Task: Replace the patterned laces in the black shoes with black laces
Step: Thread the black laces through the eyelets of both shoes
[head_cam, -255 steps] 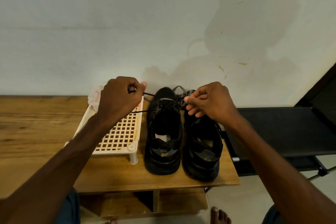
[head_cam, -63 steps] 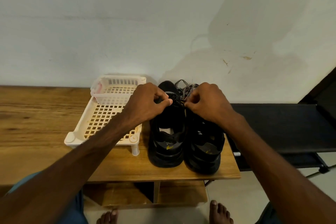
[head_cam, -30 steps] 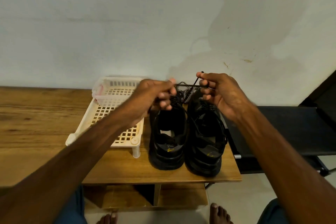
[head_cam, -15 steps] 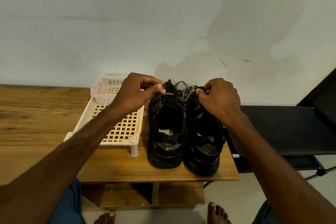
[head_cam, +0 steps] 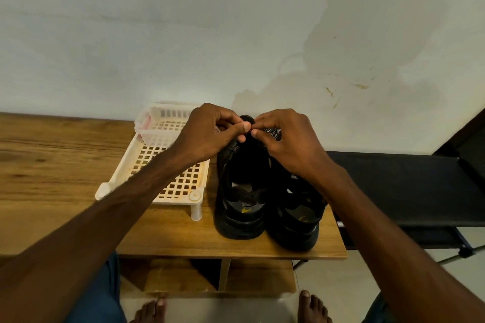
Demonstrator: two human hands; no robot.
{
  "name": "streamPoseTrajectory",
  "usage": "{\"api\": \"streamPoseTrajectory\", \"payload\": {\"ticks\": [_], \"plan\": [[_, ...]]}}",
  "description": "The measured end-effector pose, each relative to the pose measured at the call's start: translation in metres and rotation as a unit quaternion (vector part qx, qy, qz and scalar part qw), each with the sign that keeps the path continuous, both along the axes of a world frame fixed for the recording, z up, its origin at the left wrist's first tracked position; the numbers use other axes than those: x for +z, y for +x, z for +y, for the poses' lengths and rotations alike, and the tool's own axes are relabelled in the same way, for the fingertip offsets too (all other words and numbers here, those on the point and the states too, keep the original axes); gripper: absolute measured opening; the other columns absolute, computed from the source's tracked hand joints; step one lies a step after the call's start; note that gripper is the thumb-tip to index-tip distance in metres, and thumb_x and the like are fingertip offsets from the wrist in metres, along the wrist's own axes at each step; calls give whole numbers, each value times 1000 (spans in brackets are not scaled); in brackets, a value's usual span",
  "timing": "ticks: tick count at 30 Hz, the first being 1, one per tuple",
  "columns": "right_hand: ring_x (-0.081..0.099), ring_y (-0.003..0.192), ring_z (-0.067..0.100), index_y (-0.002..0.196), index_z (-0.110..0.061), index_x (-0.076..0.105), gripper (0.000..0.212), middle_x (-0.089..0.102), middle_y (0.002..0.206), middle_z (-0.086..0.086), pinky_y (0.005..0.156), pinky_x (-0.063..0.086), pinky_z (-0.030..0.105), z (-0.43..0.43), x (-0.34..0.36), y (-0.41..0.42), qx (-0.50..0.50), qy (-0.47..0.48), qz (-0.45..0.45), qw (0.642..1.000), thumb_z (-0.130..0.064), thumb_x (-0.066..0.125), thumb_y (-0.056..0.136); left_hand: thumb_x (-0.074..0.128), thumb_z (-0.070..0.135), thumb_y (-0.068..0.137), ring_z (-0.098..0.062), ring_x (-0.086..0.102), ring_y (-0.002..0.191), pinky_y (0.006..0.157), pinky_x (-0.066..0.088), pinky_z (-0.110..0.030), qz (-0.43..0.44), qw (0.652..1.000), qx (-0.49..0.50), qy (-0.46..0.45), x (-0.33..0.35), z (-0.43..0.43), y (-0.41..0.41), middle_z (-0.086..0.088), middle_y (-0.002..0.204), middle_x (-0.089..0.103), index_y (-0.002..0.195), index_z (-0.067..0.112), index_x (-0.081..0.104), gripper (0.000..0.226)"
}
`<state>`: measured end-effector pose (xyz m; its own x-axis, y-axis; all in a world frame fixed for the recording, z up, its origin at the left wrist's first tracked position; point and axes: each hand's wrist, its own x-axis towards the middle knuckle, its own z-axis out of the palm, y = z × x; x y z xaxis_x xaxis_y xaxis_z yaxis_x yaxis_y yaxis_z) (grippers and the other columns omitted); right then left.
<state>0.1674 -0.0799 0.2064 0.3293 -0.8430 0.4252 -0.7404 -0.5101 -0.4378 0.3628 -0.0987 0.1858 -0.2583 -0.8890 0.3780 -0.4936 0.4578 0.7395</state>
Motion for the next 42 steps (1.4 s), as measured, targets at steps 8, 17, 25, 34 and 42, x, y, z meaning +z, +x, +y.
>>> {"api": "streamPoseTrajectory", "payload": {"ticks": [8, 17, 25, 34, 42], "plan": [[68, 97, 16, 95, -18, 84, 9, 76, 104, 2, 84, 55, 29, -9, -7, -11, -131, -1, 11, 991, -19, 80, 87, 87, 53, 72, 2, 69, 67, 58, 48, -9, -78, 992, 60, 82, 0, 7, 3, 11, 75, 74, 91, 26, 68, 38], [61, 72, -4, 81, -16, 84, 5, 77, 89, -4, 69, 42, 0, -7, -2, -2, -87, -6, -8, 996, -12, 82, 81, 90, 30, 75, -10, 72, 57, 67, 59, -22, -84, 979, 78, 169, -3, 11, 5, 3, 60, 73, 73, 16, 79, 18], [70, 84, 6, 96, -22, 83, 9, 78, 95, -6, 84, 60, 26, -3, -11, 1, -60, 102, 26, 993, -19, 79, 88, 86, 19, 80, -8, 71, 54, 55, 55, -16, -65, 975, 100, 189, -1, 13, 0, -1, 75, 76, 75, 16, 77, 10], [56, 109, 18, 92, -26, 84, 9, 54, 87, -20, 92, 52, 41, 2, -12, 6, -42, 57, 80, 994, -21, 81, 86, 83, 12, 83, -9, 71, 57, 54, 53, -14, -41, 968, 109, 220, -1, 12, 0, -6, 88, 76, 89, 8, 79, 8], [45, 120, 14, 97, -29, 83, 11, 60, 114, -10, 99, 43, 34, 0, -15, 7, -53, 55, 73, 994, -28, 80, 85, 81, 15, 85, -12, 74, 61, 63, 61, -23, -54, 973, 114, 195, -3, 14, -2, -2, 101, 76, 102, 14, 79, 17]]}}
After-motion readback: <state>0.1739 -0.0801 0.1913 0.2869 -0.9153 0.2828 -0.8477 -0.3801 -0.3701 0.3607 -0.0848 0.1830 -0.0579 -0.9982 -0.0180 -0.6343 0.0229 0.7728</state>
